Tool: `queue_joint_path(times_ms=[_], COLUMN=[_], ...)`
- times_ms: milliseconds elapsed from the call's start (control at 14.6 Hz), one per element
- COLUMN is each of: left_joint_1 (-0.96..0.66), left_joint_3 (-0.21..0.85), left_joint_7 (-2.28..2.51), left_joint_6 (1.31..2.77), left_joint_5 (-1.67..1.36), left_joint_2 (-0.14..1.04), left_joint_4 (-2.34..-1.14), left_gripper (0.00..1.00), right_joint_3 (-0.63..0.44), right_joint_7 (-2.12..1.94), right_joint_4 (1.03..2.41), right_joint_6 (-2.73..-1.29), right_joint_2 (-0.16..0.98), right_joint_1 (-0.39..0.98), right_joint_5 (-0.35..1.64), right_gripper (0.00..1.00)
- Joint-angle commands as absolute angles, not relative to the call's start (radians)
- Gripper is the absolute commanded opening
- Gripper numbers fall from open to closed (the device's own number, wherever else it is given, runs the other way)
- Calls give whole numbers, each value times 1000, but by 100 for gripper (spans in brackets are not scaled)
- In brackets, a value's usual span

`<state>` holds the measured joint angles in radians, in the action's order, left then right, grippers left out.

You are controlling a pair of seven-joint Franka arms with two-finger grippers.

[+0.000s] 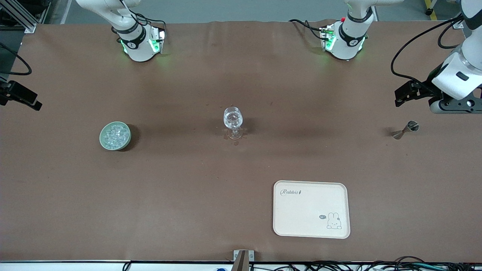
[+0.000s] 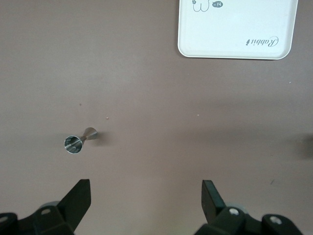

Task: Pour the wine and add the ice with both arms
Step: 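Grasp the silver jigger with the left gripper while the right gripper reaches the ice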

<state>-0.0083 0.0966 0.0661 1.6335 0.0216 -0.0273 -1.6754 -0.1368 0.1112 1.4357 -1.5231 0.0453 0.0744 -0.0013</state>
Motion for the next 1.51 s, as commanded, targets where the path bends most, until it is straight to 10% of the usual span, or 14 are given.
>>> queue_joint_path(times_ms=[0,959,1438], left_joint_1=[2,-2,2], left_joint_3=[110,-29,-214], left_joint_7=[80,83,87], left_joint_6=[1646,1635,1635], left_joint_5=[43,26,6], left_joint_2=[-31,-26,26], left_joint_4=[-1672,-1674,-1697], left_gripper=[100,100,100], right_joint_3=[-137,-132,-101], right_joint_7=[101,101,98], right_joint_4=[1430,1454,1701], right_joint_6=[-1522,-1517,-1661], right_joint_2=[44,43,38], right_joint_1=[74,92,90], right_joint_5=[18,17,5], right_gripper=[100,100,100])
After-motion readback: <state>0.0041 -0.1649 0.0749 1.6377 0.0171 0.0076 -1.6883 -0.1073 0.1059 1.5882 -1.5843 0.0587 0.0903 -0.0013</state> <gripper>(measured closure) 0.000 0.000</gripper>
